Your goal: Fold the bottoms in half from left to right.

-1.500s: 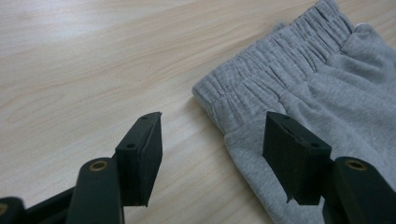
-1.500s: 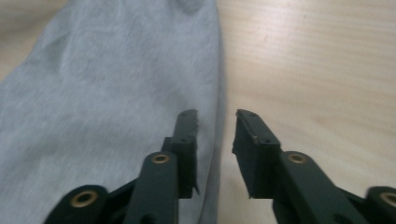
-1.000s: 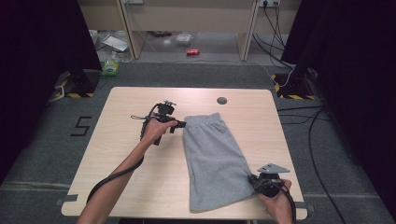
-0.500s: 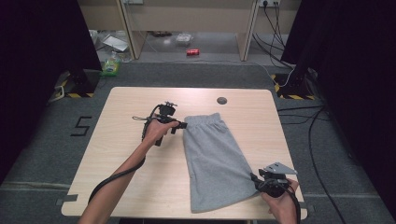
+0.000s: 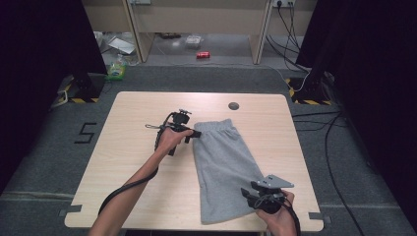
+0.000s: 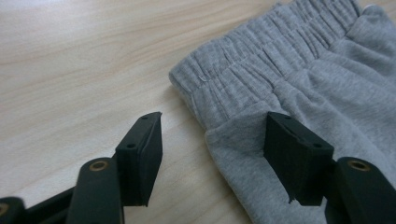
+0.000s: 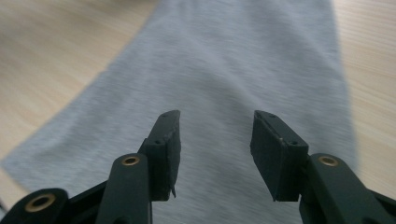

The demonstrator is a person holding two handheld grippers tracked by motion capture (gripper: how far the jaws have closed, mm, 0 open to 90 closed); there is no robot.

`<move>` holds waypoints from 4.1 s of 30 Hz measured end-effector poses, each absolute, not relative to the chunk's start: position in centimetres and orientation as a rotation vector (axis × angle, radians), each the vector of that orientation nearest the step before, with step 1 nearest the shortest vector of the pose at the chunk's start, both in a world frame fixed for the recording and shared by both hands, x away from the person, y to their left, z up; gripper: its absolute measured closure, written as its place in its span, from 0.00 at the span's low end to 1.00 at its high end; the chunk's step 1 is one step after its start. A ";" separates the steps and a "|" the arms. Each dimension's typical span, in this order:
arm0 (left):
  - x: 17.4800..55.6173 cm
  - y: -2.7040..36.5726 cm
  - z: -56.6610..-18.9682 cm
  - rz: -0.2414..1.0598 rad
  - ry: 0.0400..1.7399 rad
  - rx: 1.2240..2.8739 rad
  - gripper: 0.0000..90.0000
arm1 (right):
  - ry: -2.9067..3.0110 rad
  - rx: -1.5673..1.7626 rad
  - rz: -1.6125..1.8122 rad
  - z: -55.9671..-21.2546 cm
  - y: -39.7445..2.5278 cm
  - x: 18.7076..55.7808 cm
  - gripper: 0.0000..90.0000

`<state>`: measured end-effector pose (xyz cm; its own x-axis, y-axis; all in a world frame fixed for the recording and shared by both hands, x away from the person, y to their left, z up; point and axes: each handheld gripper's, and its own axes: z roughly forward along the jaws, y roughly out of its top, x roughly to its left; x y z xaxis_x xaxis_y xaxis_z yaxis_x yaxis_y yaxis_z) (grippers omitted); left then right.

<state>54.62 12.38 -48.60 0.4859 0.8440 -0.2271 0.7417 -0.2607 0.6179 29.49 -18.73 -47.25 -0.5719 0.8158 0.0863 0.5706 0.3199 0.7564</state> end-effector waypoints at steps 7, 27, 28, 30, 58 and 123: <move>54.8 10.8 -49.4 0.266 1.273 2.100 0.59 | 2.388 1.119 1.204 -47.5 -14.7 28.3 0.56; 56.1 10.0 -49.8 0.336 1.265 2.119 0.64 | 2.588 0.889 1.221 -49.8 -6.8 26.3 0.56; 56.1 10.0 -49.8 0.335 1.265 2.119 0.64 | 2.588 0.889 1.221 -49.8 -6.8 26.3 0.56; 56.1 10.0 -49.8 0.334 1.265 2.120 0.64 | 2.598 0.871 1.213 -50.0 -6.3 26.4 0.56; 56.7 10.9 -49.6 0.403 1.205 2.179 0.75 | 2.640 0.717 1.141 -51.2 -0.6 28.5 0.92; 56.3 16.6 -49.9 0.399 1.276 2.140 0.73 | 2.367 1.070 1.229 -47.5 -4.3 40.4 0.69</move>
